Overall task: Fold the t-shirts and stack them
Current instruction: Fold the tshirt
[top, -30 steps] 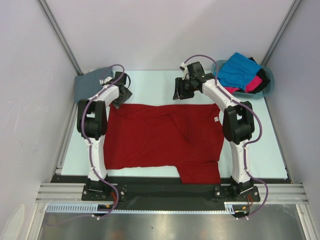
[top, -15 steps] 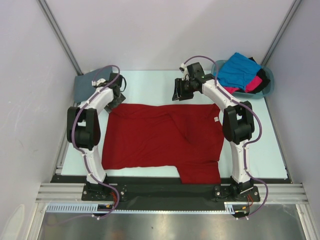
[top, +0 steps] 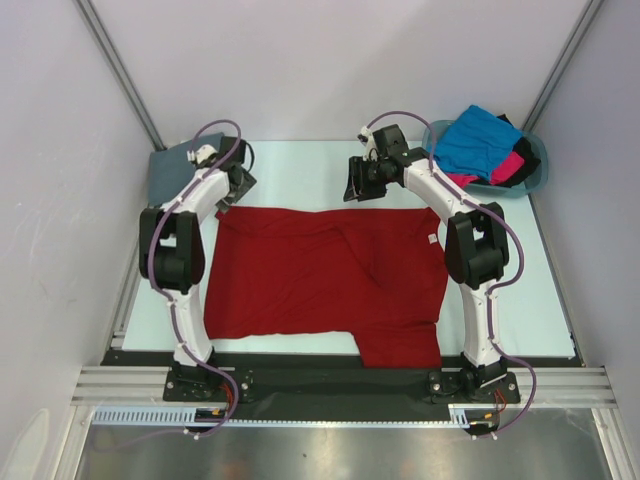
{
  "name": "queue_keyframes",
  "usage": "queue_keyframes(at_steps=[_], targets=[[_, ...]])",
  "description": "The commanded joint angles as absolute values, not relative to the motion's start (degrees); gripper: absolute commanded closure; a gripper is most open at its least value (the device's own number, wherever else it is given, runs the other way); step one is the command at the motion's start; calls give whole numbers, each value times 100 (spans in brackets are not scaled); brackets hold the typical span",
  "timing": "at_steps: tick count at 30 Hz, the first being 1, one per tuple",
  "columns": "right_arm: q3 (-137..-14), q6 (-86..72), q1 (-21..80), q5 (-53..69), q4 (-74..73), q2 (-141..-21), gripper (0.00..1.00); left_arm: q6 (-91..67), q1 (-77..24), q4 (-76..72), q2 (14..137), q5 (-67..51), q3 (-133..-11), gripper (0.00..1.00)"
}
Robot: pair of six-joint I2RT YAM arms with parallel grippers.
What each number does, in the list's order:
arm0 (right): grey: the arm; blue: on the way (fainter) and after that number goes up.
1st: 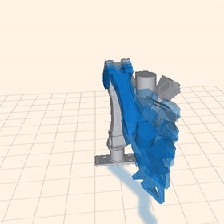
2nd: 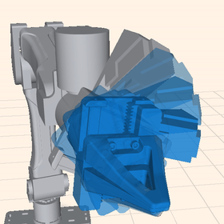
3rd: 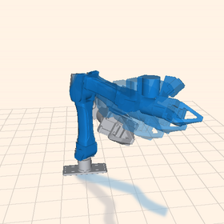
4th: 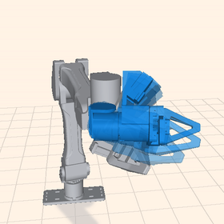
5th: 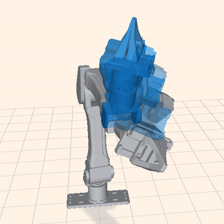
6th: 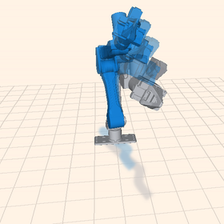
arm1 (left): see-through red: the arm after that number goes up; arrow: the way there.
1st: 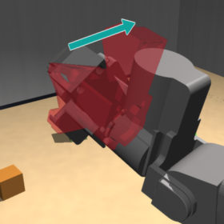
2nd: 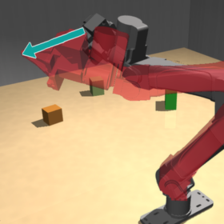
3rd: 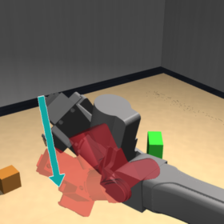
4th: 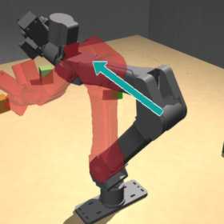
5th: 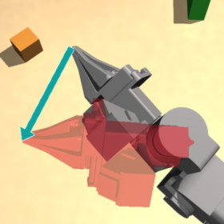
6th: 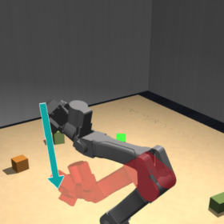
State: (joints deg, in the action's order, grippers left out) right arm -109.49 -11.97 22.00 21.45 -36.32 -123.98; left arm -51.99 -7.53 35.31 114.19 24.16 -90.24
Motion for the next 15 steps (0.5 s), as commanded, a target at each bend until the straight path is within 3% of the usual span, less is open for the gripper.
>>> queue_keyframes(at_steps=[1,15], targets=[[-11074,-1143,2189,2136,-3665,-12225,47,-5238,-712,3313,11856,2119,-9754,22],[-11066,-1195,2118,2267,-3647,-12287,48,-5440,-624,4305,12331,2425,-10081,22]])
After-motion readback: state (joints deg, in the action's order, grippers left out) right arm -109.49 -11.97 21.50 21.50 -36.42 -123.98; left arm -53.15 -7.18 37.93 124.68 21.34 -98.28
